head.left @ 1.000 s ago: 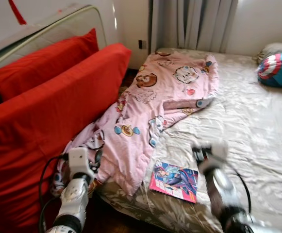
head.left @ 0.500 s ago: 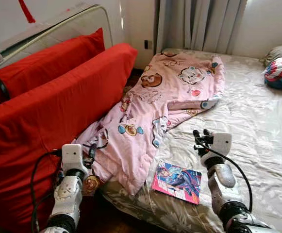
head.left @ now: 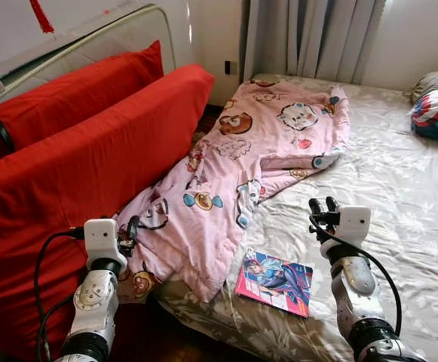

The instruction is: Clean up the room

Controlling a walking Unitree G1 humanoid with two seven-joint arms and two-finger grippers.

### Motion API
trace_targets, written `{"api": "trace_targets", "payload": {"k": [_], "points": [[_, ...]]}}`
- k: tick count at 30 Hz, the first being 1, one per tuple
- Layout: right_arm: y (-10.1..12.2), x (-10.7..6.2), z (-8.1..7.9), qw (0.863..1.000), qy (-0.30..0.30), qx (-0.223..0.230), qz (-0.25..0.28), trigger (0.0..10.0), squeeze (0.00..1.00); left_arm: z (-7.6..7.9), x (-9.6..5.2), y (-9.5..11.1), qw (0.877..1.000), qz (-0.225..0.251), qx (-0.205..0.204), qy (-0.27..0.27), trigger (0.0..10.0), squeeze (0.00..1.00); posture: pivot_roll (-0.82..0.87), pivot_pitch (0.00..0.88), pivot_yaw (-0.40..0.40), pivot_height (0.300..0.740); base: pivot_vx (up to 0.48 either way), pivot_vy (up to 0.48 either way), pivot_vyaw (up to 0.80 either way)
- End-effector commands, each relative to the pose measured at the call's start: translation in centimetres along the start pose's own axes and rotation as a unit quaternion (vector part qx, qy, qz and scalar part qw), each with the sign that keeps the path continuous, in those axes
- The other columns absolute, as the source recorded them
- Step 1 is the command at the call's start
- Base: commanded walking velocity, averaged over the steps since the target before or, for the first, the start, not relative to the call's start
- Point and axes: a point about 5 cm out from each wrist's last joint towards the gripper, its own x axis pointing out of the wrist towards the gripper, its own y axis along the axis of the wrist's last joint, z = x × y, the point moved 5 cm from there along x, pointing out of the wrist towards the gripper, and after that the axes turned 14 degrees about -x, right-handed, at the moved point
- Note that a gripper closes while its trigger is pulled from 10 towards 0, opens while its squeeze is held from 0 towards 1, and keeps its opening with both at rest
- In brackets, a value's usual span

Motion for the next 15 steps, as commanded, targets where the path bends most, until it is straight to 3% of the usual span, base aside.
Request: {"api": "trace_targets", "payload": {"k": [1,5,15], "points": [[-0.3,0.0,0.0,1.000,-0.004,-0.005,-0.012,10.0,0.00,-0.1,-0.2,0.0,1.000,0.000,0.007,0.000,10.0,0.00,-0.04,0.078,0.026,0.740,0.000,0.000,0.00],[-1.6,-0.2,-0.3,0.999,-0.002,0.000,-0.050,10.0,0.00,0.3,-0.1,-0.5,1.000,-0.013,-0.003,-0.004,10.0,0.00,-0.05,0.078,0.023,0.726,0.000,0.000,0.00],[-2.3,-0.8,-1.0,0.998,-0.001,0.009,-0.056,10.0,0.00,1.1,0.0,-0.8,0.999,-0.019,-0.024,-0.011,10.0,0.00,-0.04,0.086,0.020,0.693,0.000,0.000,0.00]]}}
